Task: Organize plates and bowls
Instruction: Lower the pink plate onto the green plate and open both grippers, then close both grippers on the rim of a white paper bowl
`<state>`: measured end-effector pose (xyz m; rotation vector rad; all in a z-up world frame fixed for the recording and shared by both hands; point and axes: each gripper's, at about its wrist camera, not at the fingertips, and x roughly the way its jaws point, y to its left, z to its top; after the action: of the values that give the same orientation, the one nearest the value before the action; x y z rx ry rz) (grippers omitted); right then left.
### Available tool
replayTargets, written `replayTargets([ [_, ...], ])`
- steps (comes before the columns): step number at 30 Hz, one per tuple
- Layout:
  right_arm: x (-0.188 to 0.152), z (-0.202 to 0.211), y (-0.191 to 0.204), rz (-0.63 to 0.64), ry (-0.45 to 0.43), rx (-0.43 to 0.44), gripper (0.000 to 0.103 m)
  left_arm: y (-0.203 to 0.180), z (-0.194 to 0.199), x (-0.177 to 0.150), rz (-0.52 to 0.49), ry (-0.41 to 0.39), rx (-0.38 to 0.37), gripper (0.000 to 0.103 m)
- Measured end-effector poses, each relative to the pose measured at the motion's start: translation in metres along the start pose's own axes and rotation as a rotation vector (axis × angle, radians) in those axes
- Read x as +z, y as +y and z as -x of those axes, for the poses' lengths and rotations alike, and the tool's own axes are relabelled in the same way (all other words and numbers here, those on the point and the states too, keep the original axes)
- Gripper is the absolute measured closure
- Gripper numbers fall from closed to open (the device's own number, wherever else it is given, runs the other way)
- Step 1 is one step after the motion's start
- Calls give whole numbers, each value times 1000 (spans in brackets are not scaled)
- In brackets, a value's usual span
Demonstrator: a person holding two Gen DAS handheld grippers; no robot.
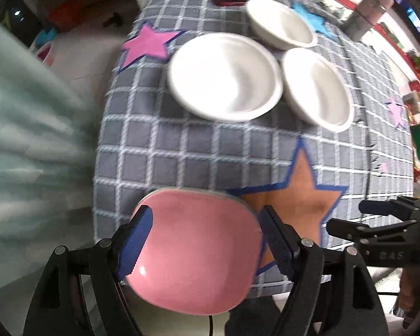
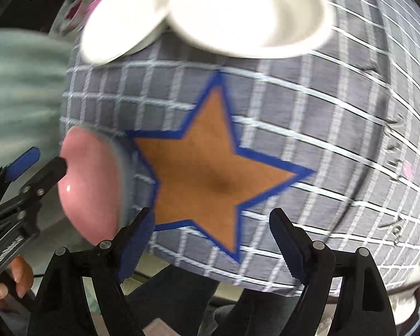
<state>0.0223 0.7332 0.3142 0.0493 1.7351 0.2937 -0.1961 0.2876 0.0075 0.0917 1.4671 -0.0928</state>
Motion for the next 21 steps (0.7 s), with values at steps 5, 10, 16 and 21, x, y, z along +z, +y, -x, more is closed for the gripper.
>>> replayTargets([
  [5, 12, 15, -55, -88, -42, -4, 18, -29, 15, 32, -65, -45, -13, 21],
  [10, 20, 41, -69, -147, -95, -11, 18, -39, 24, 71, -79, -89, -15, 21],
  [16, 80, 87, -109, -152, -165, -28, 18, -36, 26, 131, 11, -128, -19, 21],
  [21, 125, 109, -127, -142, -232, -41, 18, -34, 10, 180, 90, -119, 5, 21],
])
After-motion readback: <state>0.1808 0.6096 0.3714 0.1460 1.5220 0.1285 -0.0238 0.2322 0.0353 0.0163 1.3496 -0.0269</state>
